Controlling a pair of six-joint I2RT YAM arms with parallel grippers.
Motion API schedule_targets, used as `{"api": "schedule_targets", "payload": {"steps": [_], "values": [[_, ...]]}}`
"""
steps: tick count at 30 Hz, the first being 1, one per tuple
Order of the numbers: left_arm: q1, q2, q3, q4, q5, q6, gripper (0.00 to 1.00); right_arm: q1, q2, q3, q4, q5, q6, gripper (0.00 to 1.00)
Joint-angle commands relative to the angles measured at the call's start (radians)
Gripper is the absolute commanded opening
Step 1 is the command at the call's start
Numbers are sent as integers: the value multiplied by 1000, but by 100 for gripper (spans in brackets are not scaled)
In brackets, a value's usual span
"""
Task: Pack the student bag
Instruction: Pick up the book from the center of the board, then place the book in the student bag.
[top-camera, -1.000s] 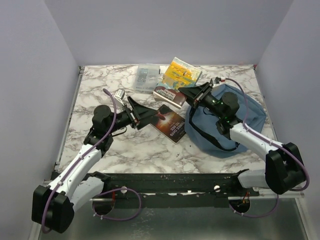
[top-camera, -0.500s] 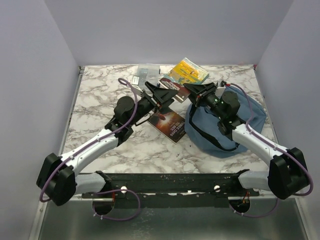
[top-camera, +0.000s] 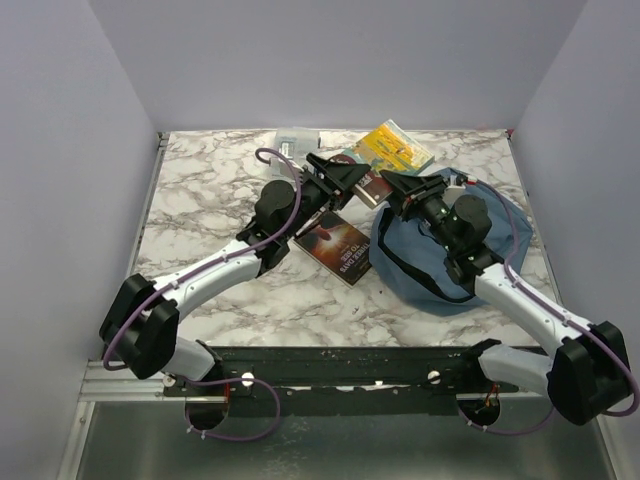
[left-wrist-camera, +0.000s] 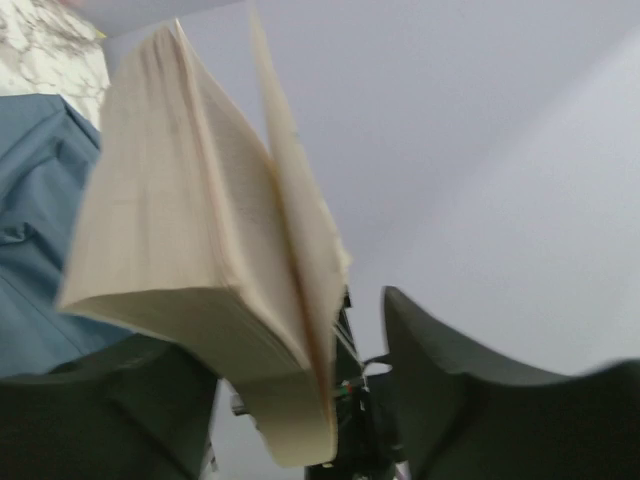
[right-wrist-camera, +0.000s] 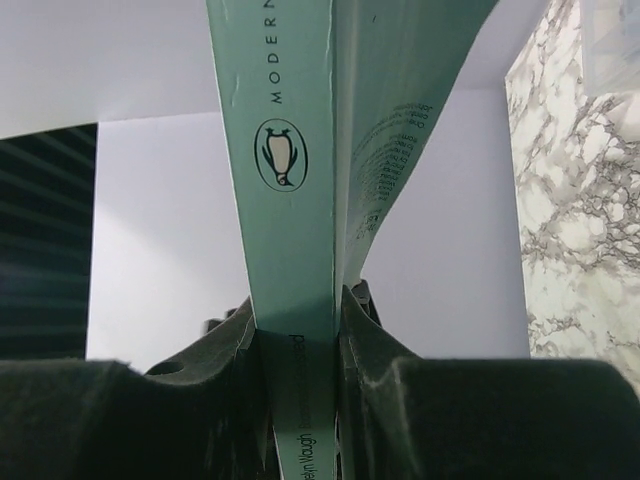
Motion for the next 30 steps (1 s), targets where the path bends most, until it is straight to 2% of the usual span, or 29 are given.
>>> {"api": "schedule_targets", "payload": {"steps": [1,5,6,8,10,11,14,16,20,23,27,30], "values": [[-34,27,22,68,-196,21,52,6,-62,-7,-31,81,-14,0],[-38,68,63,72,-219,28,34,6,-78,-11,-90,97,-30,0],[-39,71,67,74,-228,42,25,6,-85,-14,-112,100,-37,1],[-36,57,69,79,-244,101,9,5,-108,-24,-161,99,-97,9],[-29,21,62,76,-251,230,1,-8,-155,-31,-264,103,-205,34],[-22,-6,50,66,-262,293,0,-12,-189,-39,-292,102,-331,44],[19,-107,-24,48,-257,390,0,-13,-301,2,-529,203,-663,70],[82,-171,-63,-8,-191,408,0,-14,-353,24,-592,213,-908,86],[186,-297,-113,-191,-64,453,0,-13,-333,212,-873,241,-1308,92],[213,-388,-123,-357,-27,547,0,-13,-255,324,-1017,173,-1508,94],[236,-473,-130,-553,-35,626,0,-12,-151,473,-1202,115,-1602,94],[258,-510,-133,-680,-47,650,0,-5,-107,501,-1281,114,-1649,88]]}}
